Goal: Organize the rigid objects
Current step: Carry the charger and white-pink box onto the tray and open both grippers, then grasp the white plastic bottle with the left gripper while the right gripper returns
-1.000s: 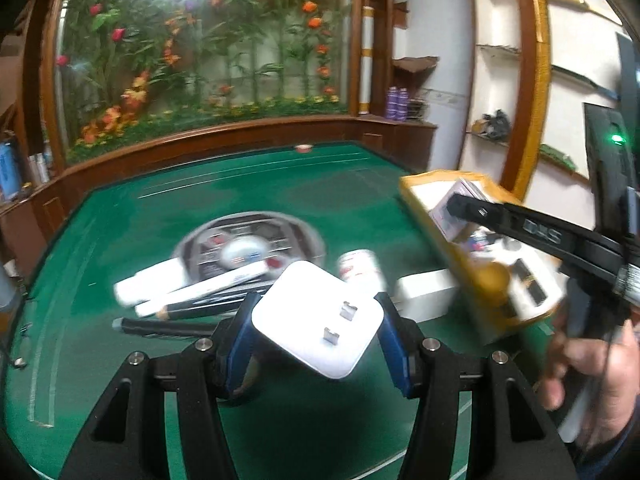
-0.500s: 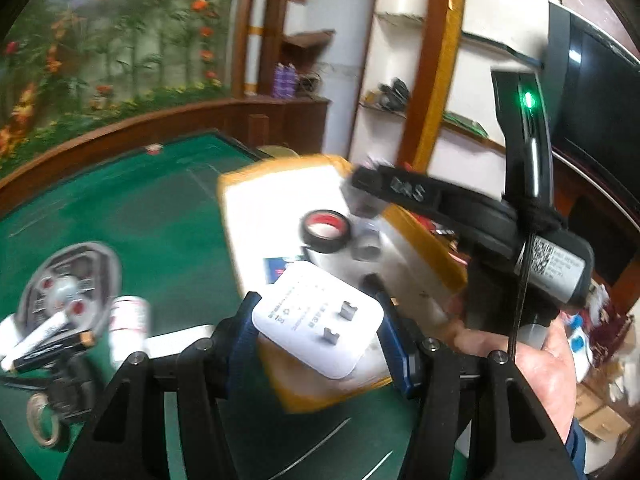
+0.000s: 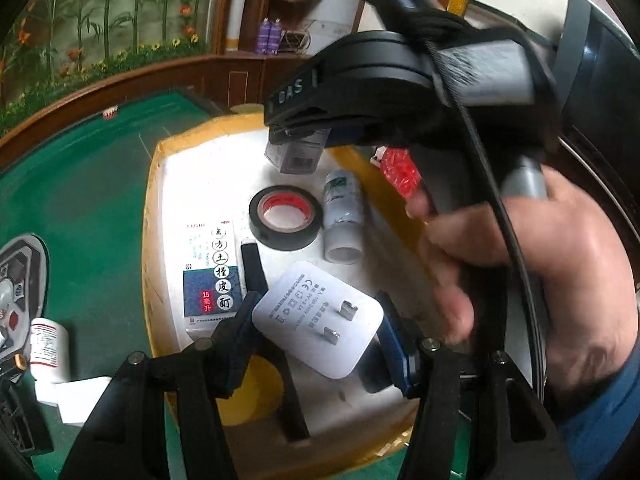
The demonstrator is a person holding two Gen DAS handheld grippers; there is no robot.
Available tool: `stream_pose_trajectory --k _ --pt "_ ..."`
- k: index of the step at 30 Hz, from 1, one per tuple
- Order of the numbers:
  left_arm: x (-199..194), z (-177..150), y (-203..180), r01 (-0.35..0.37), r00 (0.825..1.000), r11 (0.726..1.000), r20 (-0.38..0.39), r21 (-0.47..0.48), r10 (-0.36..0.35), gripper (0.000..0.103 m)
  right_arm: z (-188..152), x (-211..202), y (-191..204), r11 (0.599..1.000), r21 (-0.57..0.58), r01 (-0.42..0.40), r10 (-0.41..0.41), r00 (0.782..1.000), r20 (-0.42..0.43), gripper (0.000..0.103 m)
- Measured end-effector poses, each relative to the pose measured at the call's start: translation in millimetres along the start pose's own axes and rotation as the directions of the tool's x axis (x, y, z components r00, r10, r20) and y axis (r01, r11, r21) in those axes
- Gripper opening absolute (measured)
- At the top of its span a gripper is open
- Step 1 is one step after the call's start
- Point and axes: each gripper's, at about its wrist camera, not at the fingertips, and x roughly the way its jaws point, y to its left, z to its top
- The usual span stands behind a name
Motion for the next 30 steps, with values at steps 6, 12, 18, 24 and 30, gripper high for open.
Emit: stream_pose_trajectory --k 6,12,18,24,30 --pt "11 -1 5 -0.004 1.0 1.0 -0.021 -0.013 0.003 0.058 5 31 -9 1.0 0.019 -0.005 0.007 0.997 -0.073 0.035" --pt "5 -10 -4 0.023 1.0 1.0 -0.007 -0.004 -0.023 0.079 4 21 -5 1.0 0.017 0.016 -0.016 0.999 0.032 0.065" --pt "-6 -12 -11 0.032 0.999 0.999 0.001 -0.003 -0.032 0.079 2 -8 -8 0.999 0.045 0.007 -0.012 0.995 0.1 0.065" --pt "-28 -9 -10 0.036 0.998 0.999 0.044 0.001 -0.037 0.079 -20 -52 -5 0.993 0.103 -0.063 0.042 0.98 0.197 0.065" --pt "-57 -14 4 0.049 0.995 0.998 0.084 -0.035 -0.046 0.079 -41 -87 -2 0.981 0.158 -0.11 0.062 0.957 0.282 0.065"
